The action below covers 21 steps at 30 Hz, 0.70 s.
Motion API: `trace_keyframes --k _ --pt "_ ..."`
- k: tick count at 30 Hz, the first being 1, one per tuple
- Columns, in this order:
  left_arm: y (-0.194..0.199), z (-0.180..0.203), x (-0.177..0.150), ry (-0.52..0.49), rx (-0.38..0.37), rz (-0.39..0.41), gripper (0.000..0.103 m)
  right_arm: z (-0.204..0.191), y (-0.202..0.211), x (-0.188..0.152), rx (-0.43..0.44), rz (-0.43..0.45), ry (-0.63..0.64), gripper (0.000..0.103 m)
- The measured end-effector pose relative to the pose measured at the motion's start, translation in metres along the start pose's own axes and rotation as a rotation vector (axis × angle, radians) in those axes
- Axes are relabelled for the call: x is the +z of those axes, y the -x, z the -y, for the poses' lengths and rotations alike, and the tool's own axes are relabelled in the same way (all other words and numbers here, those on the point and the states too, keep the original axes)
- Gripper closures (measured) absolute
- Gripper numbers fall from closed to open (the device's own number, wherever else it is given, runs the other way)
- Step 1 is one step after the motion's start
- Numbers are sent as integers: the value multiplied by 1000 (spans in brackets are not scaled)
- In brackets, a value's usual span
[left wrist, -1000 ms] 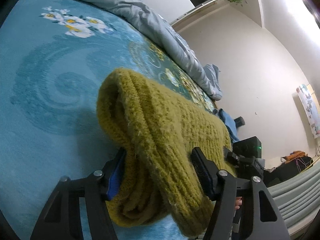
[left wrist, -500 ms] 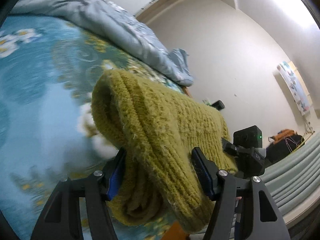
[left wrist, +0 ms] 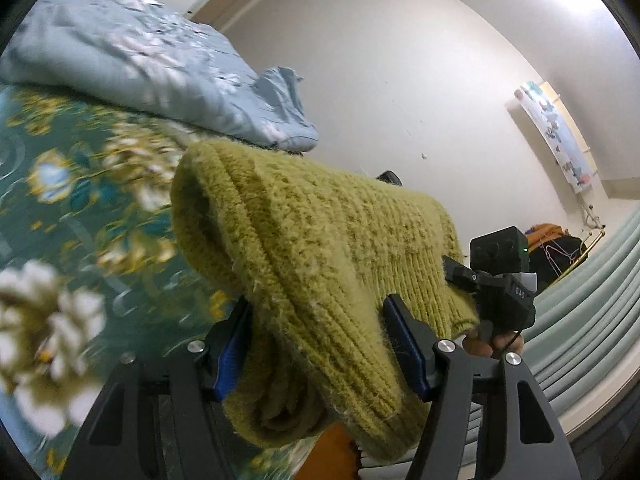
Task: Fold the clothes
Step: 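Carry the folded vest with both grippers toward the stack of blue clothes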
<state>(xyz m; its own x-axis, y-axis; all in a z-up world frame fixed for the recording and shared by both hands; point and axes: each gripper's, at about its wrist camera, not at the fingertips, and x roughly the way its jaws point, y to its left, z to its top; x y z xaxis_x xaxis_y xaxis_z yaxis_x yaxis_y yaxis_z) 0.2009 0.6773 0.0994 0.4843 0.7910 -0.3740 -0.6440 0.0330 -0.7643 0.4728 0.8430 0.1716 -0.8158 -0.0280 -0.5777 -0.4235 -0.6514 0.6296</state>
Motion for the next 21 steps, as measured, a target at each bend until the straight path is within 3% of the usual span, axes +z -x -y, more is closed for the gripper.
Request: trace_keyframes --k 11,17,21 --pt "-95 38 41 -56 -38 -51 37 67 51 68 -74 52 4 42" --pt "-128 30 41 -65 -12 -64 37 109 40 77 -55 62 -7 42" --pt "-143 3 33 -29 11 -95 37 153 17 66 -30 46 -60 42"
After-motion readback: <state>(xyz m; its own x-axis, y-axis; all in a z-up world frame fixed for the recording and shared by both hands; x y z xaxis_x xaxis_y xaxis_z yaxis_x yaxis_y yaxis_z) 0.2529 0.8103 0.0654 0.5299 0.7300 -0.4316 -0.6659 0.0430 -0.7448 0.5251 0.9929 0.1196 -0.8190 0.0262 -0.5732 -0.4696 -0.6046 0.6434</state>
